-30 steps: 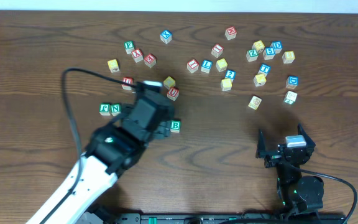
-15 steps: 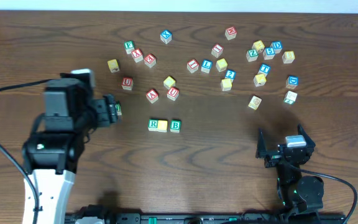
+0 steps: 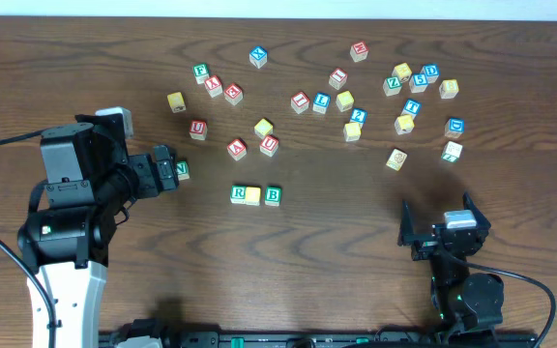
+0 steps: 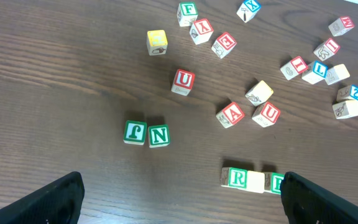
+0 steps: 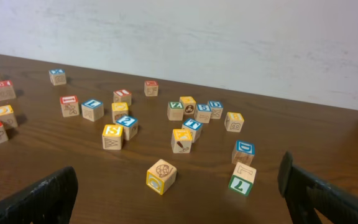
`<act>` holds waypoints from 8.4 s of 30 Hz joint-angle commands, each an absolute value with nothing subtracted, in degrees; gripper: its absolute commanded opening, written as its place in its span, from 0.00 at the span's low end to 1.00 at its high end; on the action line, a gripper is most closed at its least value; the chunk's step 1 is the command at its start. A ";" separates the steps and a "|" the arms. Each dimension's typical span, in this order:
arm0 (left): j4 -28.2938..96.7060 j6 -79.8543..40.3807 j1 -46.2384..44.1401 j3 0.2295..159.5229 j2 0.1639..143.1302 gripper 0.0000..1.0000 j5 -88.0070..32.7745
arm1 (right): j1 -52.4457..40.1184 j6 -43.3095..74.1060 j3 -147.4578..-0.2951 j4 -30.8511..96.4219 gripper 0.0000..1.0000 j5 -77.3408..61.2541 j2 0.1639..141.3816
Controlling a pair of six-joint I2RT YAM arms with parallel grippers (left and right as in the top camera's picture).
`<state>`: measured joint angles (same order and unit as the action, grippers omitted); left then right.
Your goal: Spell out ROBOT
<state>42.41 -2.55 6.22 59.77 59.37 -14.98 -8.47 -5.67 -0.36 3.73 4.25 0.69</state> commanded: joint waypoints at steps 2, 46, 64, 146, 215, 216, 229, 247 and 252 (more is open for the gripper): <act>42.61 -1.74 6.46 61.10 59.20 0.98 -15.84 | -8.23 -6.28 -0.32 3.97 0.99 4.10 0.34; 42.63 -1.74 6.46 61.10 59.20 0.98 -15.84 | -8.84 -7.99 -79.09 44.21 0.99 -12.58 71.83; 42.63 -1.74 6.46 61.10 59.20 0.98 -15.84 | -11.99 28.64 -86.72 38.37 0.97 -4.73 94.19; 42.61 -1.74 6.46 61.10 59.20 0.98 -15.86 | -19.53 52.64 -123.52 57.60 0.12 20.47 130.45; 42.61 -1.74 6.46 61.10 59.20 0.98 -15.84 | -20.51 23.46 -123.46 46.09 0.05 15.53 144.16; 42.61 -1.74 6.46 61.10 59.20 0.98 -15.84 | -20.51 23.44 -123.46 46.06 0.06 15.55 144.33; 42.61 -1.74 6.46 61.10 59.20 0.98 -15.84 | -20.45 23.05 -123.46 47.81 0.04 15.97 144.35; 42.61 -1.74 6.46 61.10 59.20 0.98 -15.84 | -21.45 23.09 -123.48 53.43 0.01 15.92 144.22; 42.63 -1.74 6.46 61.10 59.20 0.98 -15.84 | -22.50 23.46 -123.52 54.59 0.01 15.92 143.83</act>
